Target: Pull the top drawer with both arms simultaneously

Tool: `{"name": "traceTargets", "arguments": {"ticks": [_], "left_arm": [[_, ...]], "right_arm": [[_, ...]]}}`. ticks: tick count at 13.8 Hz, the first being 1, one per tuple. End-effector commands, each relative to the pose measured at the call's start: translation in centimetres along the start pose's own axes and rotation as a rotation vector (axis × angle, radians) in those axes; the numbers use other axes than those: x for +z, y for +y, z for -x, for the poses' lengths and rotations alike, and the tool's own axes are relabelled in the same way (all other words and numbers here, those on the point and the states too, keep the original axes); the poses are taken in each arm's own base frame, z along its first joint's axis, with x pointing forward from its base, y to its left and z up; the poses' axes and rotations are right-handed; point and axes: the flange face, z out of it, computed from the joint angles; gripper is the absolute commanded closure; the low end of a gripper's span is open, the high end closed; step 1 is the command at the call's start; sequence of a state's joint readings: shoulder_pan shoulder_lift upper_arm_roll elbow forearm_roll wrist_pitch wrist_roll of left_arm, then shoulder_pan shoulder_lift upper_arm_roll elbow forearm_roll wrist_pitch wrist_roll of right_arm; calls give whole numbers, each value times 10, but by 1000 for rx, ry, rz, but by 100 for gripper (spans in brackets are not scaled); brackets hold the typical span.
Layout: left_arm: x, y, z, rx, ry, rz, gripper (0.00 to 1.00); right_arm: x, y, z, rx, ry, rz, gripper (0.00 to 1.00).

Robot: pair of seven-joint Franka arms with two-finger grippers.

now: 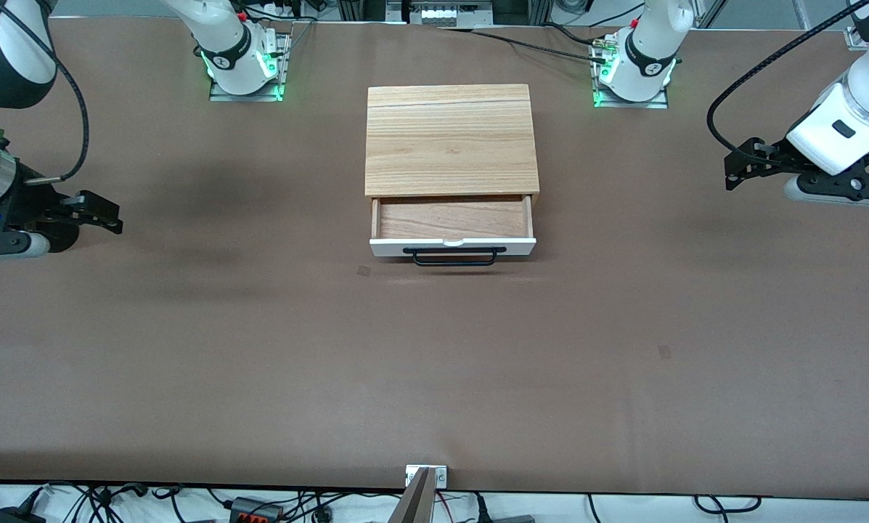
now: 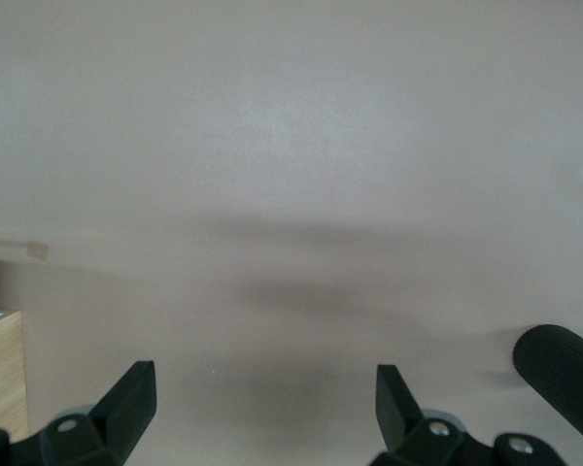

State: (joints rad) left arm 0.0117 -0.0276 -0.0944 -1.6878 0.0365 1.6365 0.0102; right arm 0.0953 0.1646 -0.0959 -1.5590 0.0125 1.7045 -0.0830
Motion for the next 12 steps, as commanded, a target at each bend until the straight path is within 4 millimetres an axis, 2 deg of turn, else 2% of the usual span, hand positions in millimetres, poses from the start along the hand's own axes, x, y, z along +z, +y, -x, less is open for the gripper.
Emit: {"name": "traceTargets", "arguments": {"ticks": [1,4,7,12], "left_arm": [[-7,0,-1,-13,-2,11,0],[-10,0,-2,-8,2,11,0],[-10,1,-3,-1,5,10,0],[-9,4,-3,1,0,10,0]], "right_arm": [[-6,15,26,10,21,1,0],[3,7,40,-10,20,4,0],[-2,6,61,-96,-42,1,0],[-28,14,49,-112,26,4,0]]}}
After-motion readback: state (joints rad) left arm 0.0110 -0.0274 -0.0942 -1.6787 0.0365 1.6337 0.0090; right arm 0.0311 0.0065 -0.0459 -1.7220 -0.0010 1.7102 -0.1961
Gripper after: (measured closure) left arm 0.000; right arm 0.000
